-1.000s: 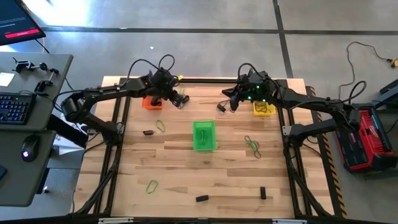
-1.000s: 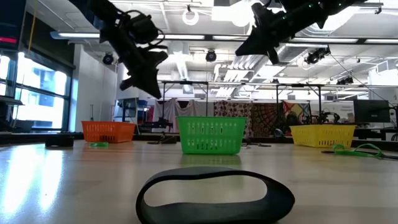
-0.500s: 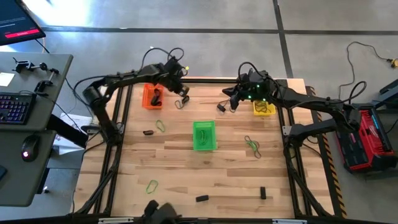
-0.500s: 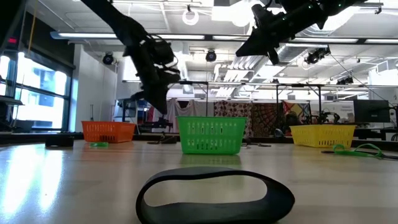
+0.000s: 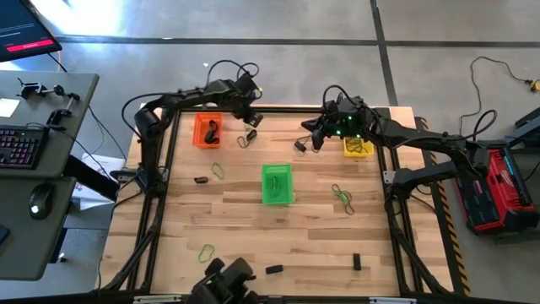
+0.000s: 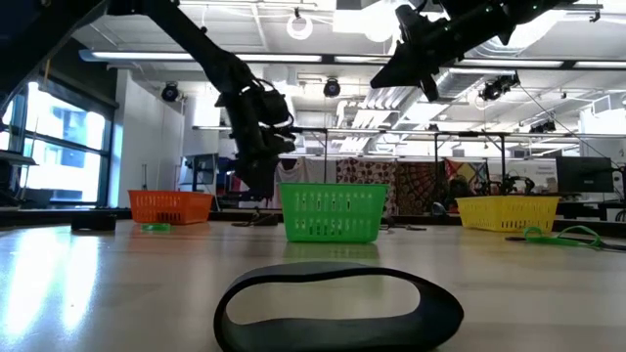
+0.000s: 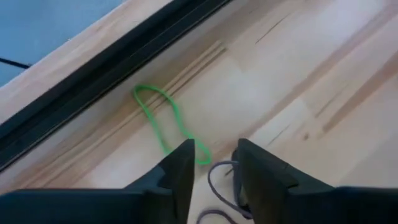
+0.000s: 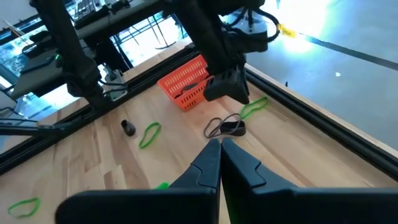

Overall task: Sort rubber bands into baskets
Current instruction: Put the green rubber band into the green bin

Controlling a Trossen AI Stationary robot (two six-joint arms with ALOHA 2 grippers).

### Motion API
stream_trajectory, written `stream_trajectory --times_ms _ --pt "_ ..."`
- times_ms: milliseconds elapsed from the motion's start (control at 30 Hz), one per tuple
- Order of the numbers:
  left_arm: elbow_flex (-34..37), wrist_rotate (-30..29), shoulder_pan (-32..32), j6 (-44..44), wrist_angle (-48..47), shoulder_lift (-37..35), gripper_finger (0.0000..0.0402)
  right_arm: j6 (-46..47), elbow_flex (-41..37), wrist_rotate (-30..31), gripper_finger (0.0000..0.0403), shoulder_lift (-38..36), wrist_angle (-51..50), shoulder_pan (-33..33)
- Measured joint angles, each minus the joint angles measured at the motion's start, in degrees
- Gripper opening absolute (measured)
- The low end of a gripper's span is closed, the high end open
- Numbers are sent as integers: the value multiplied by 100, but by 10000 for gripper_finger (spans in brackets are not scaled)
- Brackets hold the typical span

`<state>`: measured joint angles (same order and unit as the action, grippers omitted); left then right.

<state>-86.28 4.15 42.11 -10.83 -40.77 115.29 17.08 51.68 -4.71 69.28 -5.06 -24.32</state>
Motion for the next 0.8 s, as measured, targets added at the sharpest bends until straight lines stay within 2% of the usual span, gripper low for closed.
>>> stream_trajectory --times_ms 200,467,800 --pt "0 -626 4 4 60 34 150 87 0 1 0 0 0 0" --pt "0 -468 106 4 196 34 175 63 0 2 0 0 2 -4" --pt "0 -317 105 22 149 291 179 44 0 4 0 0 9 -4"
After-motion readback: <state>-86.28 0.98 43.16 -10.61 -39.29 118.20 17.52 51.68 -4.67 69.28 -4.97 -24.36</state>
